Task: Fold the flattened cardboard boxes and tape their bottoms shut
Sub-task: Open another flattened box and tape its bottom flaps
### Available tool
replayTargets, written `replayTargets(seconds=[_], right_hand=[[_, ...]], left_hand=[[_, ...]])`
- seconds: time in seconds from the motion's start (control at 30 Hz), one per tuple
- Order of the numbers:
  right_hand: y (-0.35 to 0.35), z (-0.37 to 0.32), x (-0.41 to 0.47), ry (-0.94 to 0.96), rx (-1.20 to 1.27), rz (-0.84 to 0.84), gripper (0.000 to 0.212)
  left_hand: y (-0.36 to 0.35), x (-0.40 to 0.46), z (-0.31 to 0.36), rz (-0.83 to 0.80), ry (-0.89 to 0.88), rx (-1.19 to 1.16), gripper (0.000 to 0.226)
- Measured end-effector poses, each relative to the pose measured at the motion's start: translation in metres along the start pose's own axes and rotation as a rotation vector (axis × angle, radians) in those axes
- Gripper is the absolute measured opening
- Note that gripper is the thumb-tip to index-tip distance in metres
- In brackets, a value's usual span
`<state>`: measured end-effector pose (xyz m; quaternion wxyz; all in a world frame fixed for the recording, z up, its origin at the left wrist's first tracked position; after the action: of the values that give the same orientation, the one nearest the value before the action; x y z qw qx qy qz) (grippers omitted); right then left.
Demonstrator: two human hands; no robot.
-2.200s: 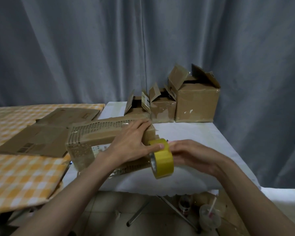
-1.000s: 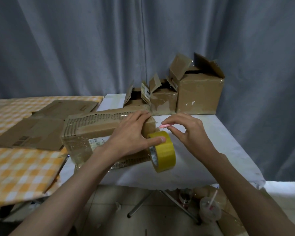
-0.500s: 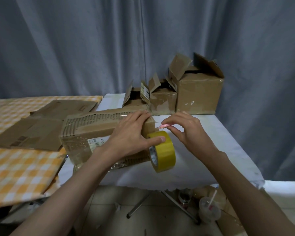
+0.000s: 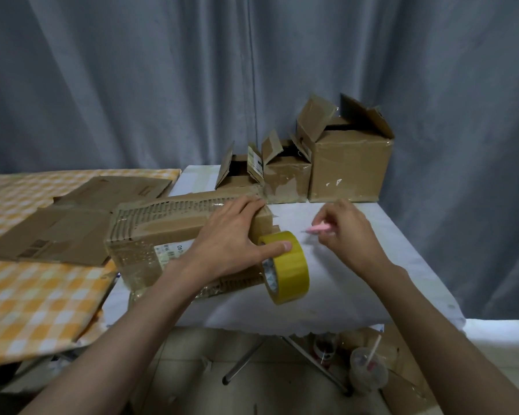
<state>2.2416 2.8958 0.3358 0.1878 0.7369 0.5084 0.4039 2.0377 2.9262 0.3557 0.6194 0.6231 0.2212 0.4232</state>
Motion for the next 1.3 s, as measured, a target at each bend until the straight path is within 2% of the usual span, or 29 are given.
replayTargets(seconds=[0.07, 0.23, 0.3, 0.37, 0.43, 0.53, 0.6, 0.83, 0.9, 1.1, 1.3], right_hand=[[-0.019, 0.017, -0.005, -0.111, -0.085, -0.101, 0.018], [-0.04, 0.039, -0.007, -0.274, -0.088, -0.225, 0.019], [-0.031, 0.029, -0.004, -0.318, 0.107, -0.112, 0.012], [-0.029, 0.009, -0.007, -0.412, 0.492, -0.058, 0.023], [-0.043, -0.013, -0.013, -0.562, 0.763, -0.227, 0.035], [-0.056, -0.029, -0.021, -0.666, 0.858, -0.398, 0.034], [-0.059, -0.032, -0.021, -0.689, 0.948, -0.424, 0.026], [-0.068, -0.035, -0.021, -0.766, 1.193, -0.436, 0.023], [-0.067, -0.034, -0.022, -0.759, 1.222, -0.393, 0.02], [-0.065, -0.029, -0.021, -0.726, 1.173, -0.283, 0.028], [-0.063, -0.024, -0.021, -0.704, 1.117, -0.205, 0.026]], left_hand=[[0.0, 0.0, 0.0, 0.003, -0.001, 0.003, 0.102], [-0.002, 0.0, -0.002, -0.01, 0.003, -0.004, 0.103], [-0.002, 0.0, -0.002, 0.013, 0.001, -0.003, 0.102], [-0.003, 0.0, -0.002, 0.028, 0.004, -0.005, 0.101], [-0.003, 0.0, -0.002, 0.04, -0.001, 0.004, 0.1], [-0.002, 0.0, -0.001, 0.049, -0.005, 0.01, 0.102], [-0.003, 0.001, -0.001, 0.052, -0.009, 0.015, 0.107], [-0.001, 0.006, -0.001, 0.034, -0.031, 0.066, 0.109], [0.003, 0.009, 0.0, 0.053, -0.054, 0.117, 0.097], [0.008, 0.029, -0.002, 0.191, -0.073, 0.216, 0.051], [0.005, 0.034, -0.007, 0.239, -0.055, 0.162, 0.046]])
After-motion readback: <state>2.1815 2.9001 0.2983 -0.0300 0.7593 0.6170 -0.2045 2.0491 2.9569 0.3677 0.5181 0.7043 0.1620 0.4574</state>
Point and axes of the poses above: each hand's wrist, its own x-axis towards the middle knuckle, its own y-axis out of the back of the hand, z = x × y, the point moved 7 cm from there along x, towards the middle knuckle, and after that the axes turned 9 degrees about x, right-handed, at the moved point
